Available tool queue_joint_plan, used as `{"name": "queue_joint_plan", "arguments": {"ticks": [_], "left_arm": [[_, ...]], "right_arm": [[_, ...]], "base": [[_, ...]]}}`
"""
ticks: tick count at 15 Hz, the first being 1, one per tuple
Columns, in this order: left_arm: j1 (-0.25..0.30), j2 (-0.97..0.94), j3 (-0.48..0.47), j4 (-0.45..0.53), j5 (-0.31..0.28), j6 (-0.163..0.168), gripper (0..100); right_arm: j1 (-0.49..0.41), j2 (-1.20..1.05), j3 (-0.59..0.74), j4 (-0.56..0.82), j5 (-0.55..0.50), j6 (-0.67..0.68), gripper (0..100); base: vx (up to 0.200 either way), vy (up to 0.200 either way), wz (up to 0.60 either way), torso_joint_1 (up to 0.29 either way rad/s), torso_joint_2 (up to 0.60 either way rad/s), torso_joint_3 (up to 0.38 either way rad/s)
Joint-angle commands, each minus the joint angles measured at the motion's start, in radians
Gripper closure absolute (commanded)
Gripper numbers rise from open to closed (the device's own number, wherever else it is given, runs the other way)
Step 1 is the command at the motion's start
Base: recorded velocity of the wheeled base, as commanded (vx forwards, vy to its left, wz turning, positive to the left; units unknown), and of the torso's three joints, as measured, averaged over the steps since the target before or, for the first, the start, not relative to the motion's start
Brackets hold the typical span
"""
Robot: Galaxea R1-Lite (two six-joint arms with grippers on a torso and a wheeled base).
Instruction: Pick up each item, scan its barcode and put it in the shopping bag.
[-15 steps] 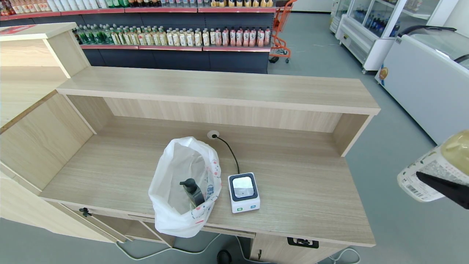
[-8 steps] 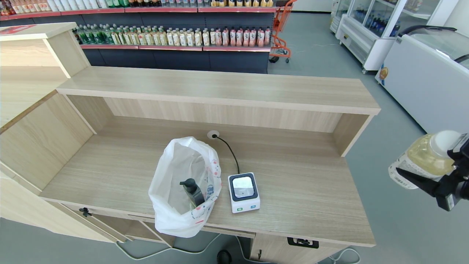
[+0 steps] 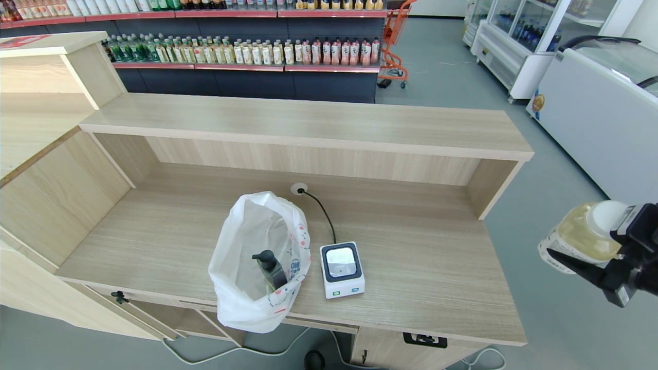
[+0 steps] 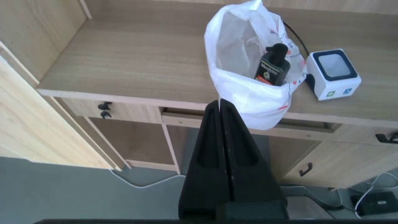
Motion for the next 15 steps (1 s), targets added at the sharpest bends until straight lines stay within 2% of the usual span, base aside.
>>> {"name": "queue_joint_plan", "arguments": {"ticks": [1,2,9,15], "left_arm": [[0.0,0.001,0.0,0.0,0.0,0.001,100],[0.0,0.0,0.0,0.0,0.0,0.004,100],[0.0,0.0,-0.001,0.0,0.0,0.001,100],[0.0,0.0,0.0,-0.001,0.0,0.005,100]], "right_arm": [[0.029,0.0,0.001,-0.002,0.001,-0.004,100],[0.032,0.008,-0.001,-0.004,0.001,-0.006,100],[0.073,0.04,-0.005,-0.01,0.001,-0.007,100],[0.122,0.261,0.004,-0.255,0.007,-0.024,100]], "base": [[0.0,0.0,0.0,0.0,0.0,0.0],[0.0,0.0,0.0,0.0,0.0,0.0],[0.0,0.2,0.0,0.004,0.0,0.004],[0.0,0.2,0.0,-0.001,0.0,0.001]]}}
